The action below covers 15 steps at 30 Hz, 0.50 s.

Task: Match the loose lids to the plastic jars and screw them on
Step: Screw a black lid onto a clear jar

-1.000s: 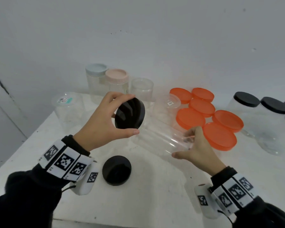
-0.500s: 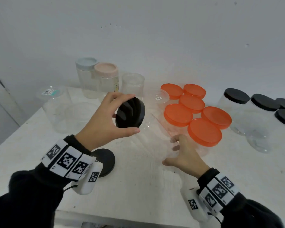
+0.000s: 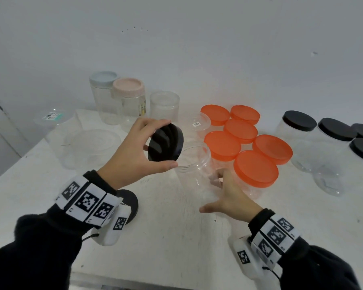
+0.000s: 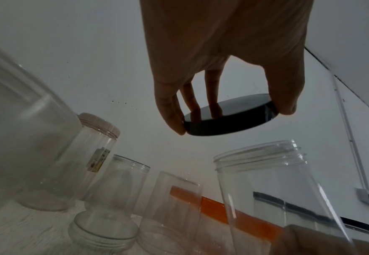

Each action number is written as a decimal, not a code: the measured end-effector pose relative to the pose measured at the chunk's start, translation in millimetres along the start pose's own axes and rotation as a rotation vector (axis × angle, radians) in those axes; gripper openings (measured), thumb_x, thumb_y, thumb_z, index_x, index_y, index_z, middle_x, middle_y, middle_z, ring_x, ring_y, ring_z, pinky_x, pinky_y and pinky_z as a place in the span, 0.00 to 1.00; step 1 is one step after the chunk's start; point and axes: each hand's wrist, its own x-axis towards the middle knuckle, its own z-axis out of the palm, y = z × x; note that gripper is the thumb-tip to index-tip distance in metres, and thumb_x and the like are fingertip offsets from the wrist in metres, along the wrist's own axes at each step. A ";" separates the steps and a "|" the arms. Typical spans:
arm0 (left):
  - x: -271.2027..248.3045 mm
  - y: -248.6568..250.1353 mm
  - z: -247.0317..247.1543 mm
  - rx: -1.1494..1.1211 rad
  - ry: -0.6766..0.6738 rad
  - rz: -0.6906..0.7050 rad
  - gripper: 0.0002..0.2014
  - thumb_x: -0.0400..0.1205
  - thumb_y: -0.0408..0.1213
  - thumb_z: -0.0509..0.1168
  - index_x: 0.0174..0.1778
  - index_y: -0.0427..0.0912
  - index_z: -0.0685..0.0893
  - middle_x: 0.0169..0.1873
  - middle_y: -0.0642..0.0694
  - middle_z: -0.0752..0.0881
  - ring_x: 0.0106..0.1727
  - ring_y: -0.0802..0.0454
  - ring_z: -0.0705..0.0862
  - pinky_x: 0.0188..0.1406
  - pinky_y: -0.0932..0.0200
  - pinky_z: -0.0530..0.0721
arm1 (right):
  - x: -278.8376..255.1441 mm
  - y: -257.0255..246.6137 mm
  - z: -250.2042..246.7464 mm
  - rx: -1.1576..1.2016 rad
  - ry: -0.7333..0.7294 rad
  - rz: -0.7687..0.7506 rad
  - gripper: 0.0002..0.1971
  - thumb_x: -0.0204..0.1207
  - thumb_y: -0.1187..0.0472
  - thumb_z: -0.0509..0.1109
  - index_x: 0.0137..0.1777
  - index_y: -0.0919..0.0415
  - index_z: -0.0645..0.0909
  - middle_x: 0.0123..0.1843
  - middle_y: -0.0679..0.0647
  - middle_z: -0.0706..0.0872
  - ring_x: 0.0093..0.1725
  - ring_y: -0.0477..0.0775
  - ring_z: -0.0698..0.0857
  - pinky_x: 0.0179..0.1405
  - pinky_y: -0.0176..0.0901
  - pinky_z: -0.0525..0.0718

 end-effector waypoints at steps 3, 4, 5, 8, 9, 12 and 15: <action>3.3 -0.7 3.5 -0.001 -0.012 0.002 0.41 0.59 0.59 0.73 0.71 0.60 0.70 0.63 0.60 0.69 0.64 0.68 0.73 0.54 0.79 0.74 | 4.1 2.8 -3.4 0.012 0.007 -0.013 0.47 0.56 0.57 0.86 0.69 0.56 0.58 0.67 0.47 0.70 0.69 0.45 0.71 0.56 0.31 0.74; 4.2 -1.0 4.7 -0.004 -0.017 0.001 0.41 0.59 0.59 0.73 0.71 0.60 0.70 0.63 0.59 0.69 0.64 0.68 0.73 0.54 0.79 0.74 | 5.2 3.6 -4.3 0.024 0.011 -0.012 0.51 0.55 0.56 0.86 0.72 0.57 0.56 0.68 0.47 0.71 0.68 0.46 0.72 0.57 0.32 0.74; 5.3 -1.4 5.7 -0.007 -0.022 0.001 0.41 0.59 0.59 0.73 0.71 0.60 0.70 0.63 0.59 0.69 0.64 0.67 0.73 0.54 0.79 0.74 | 5.9 4.6 -5.1 0.037 0.010 -0.009 0.53 0.55 0.56 0.86 0.74 0.58 0.55 0.68 0.47 0.72 0.68 0.47 0.73 0.55 0.30 0.75; 8.7 -2.8 9.6 -0.006 -0.039 0.002 0.41 0.59 0.59 0.73 0.71 0.61 0.70 0.63 0.60 0.69 0.64 0.66 0.73 0.53 0.80 0.75 | 7.2 8.0 -6.6 0.074 -0.019 0.000 0.53 0.58 0.60 0.85 0.76 0.58 0.52 0.71 0.46 0.71 0.69 0.47 0.73 0.53 0.29 0.74; 9.7 -3.2 11.0 -0.008 -0.048 0.001 0.41 0.59 0.59 0.73 0.71 0.61 0.70 0.63 0.61 0.68 0.64 0.67 0.73 0.53 0.80 0.75 | 7.7 9.4 -7.0 0.087 -0.031 0.005 0.53 0.58 0.61 0.85 0.76 0.57 0.51 0.72 0.46 0.71 0.71 0.47 0.72 0.56 0.31 0.73; 12.7 -4.4 15.2 -0.005 -0.071 0.001 0.42 0.60 0.58 0.74 0.72 0.60 0.70 0.63 0.62 0.68 0.65 0.67 0.73 0.55 0.79 0.75 | 8.3 11.2 -7.1 0.109 -0.065 0.012 0.55 0.60 0.64 0.84 0.77 0.52 0.46 0.74 0.47 0.69 0.73 0.46 0.70 0.64 0.36 0.70; 16.3 -3.9 19.9 0.002 -0.096 0.016 0.40 0.62 0.52 0.76 0.72 0.58 0.70 0.63 0.62 0.68 0.65 0.69 0.71 0.55 0.80 0.74 | 8.9 11.8 -6.4 0.122 -0.066 0.016 0.53 0.62 0.57 0.84 0.77 0.52 0.47 0.75 0.48 0.68 0.73 0.48 0.70 0.66 0.38 0.71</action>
